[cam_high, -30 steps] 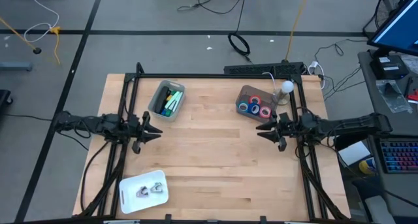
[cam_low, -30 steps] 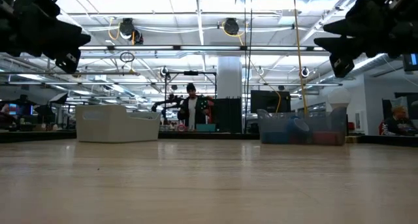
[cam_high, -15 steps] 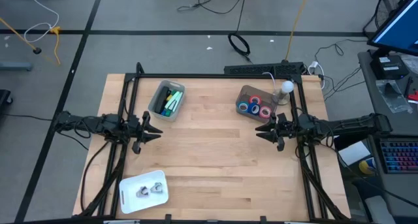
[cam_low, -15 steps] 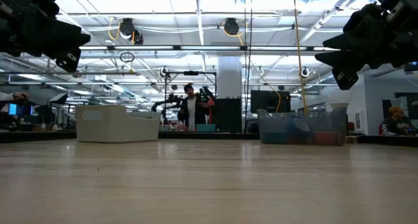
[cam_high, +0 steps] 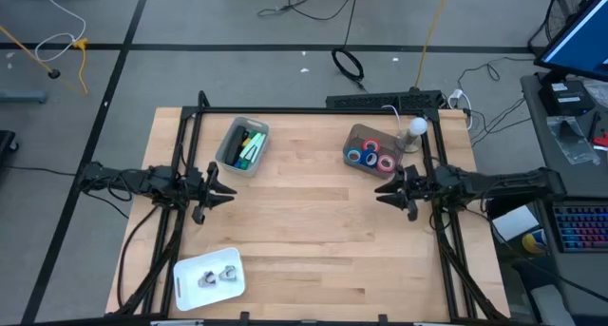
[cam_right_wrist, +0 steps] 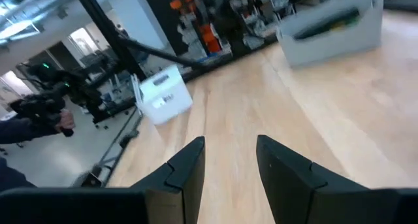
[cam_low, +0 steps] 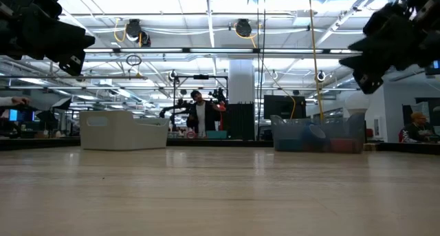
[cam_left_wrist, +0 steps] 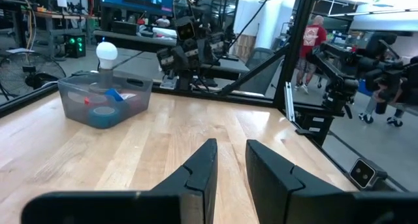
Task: Pick and place Stapler, Stapler remover, tape
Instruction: Return to Home Position
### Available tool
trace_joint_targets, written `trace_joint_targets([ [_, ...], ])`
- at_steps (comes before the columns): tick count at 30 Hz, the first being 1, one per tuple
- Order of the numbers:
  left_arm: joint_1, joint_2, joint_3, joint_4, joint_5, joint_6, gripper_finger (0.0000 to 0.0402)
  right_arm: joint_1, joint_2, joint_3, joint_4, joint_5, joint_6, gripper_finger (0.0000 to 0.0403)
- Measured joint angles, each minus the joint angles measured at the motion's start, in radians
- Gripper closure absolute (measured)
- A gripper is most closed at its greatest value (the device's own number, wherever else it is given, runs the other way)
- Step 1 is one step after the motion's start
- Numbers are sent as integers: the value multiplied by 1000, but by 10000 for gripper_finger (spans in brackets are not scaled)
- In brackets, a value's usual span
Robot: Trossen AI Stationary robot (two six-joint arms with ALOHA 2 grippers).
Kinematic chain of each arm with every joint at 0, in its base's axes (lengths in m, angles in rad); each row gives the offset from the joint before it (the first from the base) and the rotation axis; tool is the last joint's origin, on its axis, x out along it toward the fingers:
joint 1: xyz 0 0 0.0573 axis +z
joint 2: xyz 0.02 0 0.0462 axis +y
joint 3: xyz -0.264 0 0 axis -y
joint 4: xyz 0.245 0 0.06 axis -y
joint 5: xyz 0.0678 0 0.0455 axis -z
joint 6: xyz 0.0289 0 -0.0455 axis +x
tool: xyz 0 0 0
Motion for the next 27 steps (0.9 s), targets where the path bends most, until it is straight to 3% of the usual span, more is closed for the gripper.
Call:
trace_joint_targets([
  [4, 0, 0, 0, 0, 0, 4, 321, 0, -52, 68, -116, 3, -40, 273],
  [11, 0, 0, 0, -1, 0, 25, 321, 0, -94, 67, -255, 35, -39, 273],
  [27, 0, 0, -1, -2, 3, 50, 321, 0, -165, -34, -135, 36, -63, 273],
])
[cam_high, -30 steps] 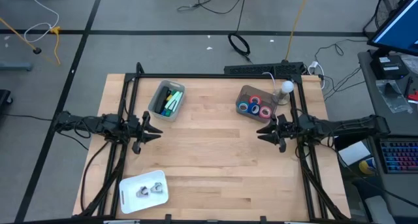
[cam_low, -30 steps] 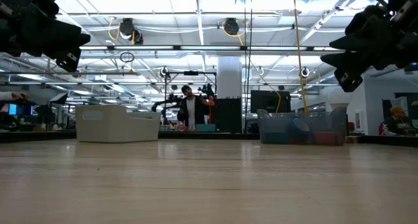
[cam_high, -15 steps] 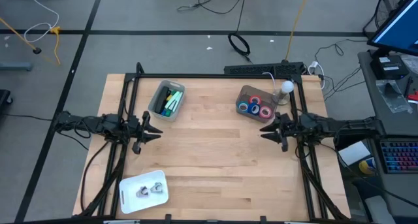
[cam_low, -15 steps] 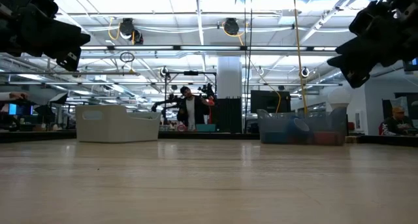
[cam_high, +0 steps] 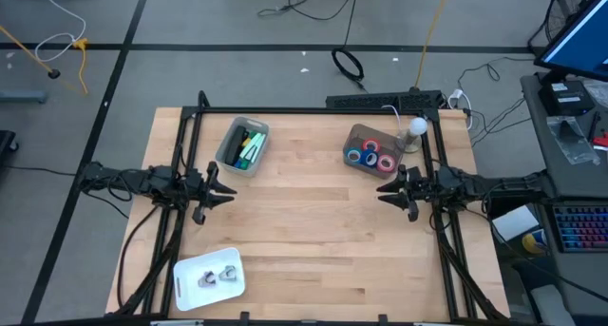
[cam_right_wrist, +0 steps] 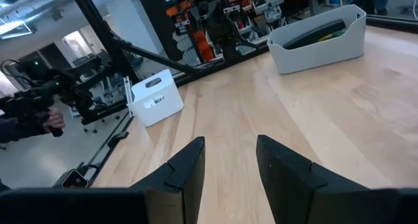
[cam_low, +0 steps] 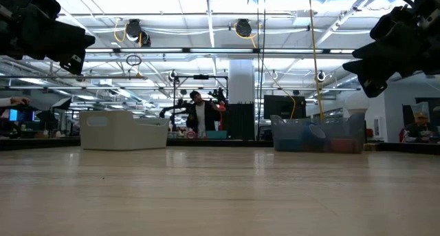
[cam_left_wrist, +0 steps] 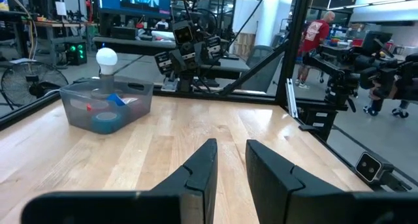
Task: Pick and place Stapler, Stapler remover, tape
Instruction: Return to Home Position
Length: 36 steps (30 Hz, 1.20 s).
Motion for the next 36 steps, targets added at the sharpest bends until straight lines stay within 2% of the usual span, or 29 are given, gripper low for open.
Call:
trace_joint_targets([
  [13, 0, 0, -1, 6, 0, -1, 321, 0, -3, -7, -11, -3, -26, 273],
  [22, 0, 0, -5, 66, -3, -3, 321, 0, -2, -9, 60, -9, -26, 273],
  [36, 0, 0, -3, 73, -3, -3, 321, 0, -2, -9, 68, -8, -26, 273],
])
